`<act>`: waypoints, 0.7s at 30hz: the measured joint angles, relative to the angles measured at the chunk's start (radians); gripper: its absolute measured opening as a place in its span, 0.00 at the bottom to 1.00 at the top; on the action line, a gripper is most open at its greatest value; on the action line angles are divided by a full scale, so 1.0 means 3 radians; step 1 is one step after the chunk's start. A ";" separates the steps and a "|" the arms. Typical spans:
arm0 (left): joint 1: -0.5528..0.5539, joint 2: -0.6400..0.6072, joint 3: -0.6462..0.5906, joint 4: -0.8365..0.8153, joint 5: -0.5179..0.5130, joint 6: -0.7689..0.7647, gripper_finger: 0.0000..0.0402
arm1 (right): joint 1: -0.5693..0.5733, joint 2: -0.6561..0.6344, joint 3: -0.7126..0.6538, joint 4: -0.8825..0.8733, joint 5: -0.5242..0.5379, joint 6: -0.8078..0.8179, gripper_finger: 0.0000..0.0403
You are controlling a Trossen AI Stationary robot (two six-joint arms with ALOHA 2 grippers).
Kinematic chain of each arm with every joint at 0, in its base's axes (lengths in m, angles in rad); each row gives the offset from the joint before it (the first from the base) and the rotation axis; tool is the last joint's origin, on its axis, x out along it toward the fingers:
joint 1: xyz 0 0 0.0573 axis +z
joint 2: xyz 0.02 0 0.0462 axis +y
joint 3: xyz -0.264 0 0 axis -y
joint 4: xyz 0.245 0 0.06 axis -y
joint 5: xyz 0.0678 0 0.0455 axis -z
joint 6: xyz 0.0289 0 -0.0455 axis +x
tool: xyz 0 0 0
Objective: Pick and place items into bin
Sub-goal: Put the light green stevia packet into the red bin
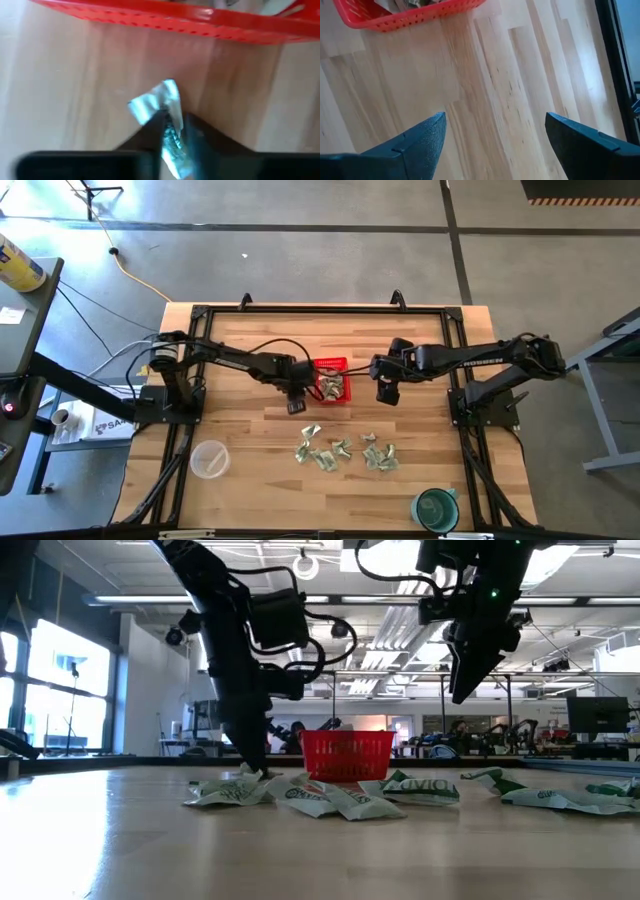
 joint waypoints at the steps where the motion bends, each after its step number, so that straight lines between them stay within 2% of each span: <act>1: 0.0000 -0.0014 -0.0002 0.0000 -0.0053 0.0014 0.18 | 0.0000 0.0000 0.0000 -0.0010 -0.0001 0.0027 0.82; 3: 0.0000 -0.0083 -0.0010 -0.0062 -0.0123 0.0018 0.06 | 0.0000 0.0000 0.0000 -0.0031 -0.0001 0.0053 0.82; 6: 0.0005 -0.0204 0.0058 -0.0236 -0.0242 0.0016 0.08 | 0.0003 0.0000 0.0000 -0.0029 -0.0003 0.0055 0.82; 8: 0.0006 -0.0338 0.0229 -0.0318 -0.0241 0.0015 0.10 | 0.0003 0.0000 0.0000 -0.0028 -0.0001 0.0055 0.82; 10: -0.0001 -0.0479 0.0365 -0.0378 -0.0179 0.0023 0.07 | 0.0003 -0.0010 0.0000 -0.0030 -0.0003 0.0055 0.82; 14: 0.0001 -0.0657 0.0534 0.0077 0.0131 0.0039 0.05 | 0.0003 -0.0047 0.0000 -0.0023 0.0009 0.0054 0.82; 16: 0.0047 -0.0662 0.0542 0.0315 0.0449 0.0120 0.07 | 0.0003 -0.0052 0.0000 -0.0022 -0.0045 0.0026 0.82; 18: 0.0069 -0.0529 0.0538 0.0419 0.0731 0.0176 0.13 | 0.0006 -0.0056 0.0000 -0.0024 -0.0244 -0.0057 0.82; 21: 0.0062 -0.0341 0.0520 0.0482 0.0762 0.0166 0.25 | 0.0090 -0.0058 0.0000 -0.0027 -0.0538 -0.0196 0.82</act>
